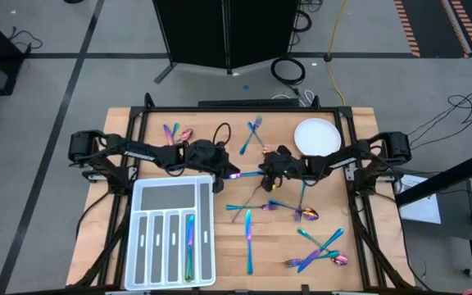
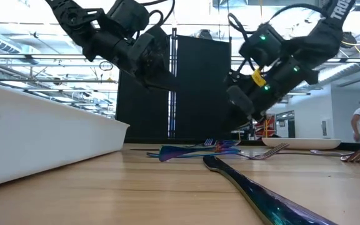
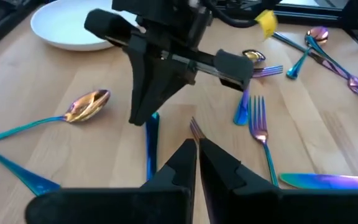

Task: Sort silverware
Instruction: Put the top right iridescent knife into the cutlery tray

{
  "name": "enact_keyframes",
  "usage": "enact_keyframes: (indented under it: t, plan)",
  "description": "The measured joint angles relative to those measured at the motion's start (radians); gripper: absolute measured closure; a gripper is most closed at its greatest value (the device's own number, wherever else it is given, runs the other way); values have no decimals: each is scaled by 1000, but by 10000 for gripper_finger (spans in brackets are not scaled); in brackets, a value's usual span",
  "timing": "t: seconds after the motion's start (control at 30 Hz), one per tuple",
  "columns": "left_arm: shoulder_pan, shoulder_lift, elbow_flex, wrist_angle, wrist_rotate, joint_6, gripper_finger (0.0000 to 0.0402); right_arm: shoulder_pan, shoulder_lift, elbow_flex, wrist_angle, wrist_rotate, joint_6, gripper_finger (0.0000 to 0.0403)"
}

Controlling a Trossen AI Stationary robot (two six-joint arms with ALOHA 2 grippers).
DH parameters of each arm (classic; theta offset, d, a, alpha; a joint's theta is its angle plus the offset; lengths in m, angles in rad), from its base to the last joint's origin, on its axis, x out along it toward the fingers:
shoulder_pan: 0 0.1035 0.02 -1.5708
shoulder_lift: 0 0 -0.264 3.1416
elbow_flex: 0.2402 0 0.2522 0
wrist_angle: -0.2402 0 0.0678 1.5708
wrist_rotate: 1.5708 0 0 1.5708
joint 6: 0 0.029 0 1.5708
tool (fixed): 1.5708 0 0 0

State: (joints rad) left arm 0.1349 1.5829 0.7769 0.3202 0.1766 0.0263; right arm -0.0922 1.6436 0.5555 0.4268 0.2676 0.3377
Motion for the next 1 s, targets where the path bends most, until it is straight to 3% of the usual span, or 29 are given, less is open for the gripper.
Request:
enact_keyframes:
  t: [0.23, 0.57, 1.0]
  plan:
    - [0, 8, 1, 32, -3, 59, 371, 7, -2, -150, 270, 11, 94, 403]
    - [1, 184, 14, 165, -88, 59, 269, 38, 2, -160, 207, 23, 105, 403]
    - [3, 325, 51, 172, -103, 59, 263, 62, 2, -159, 130, 78, 134, 403]
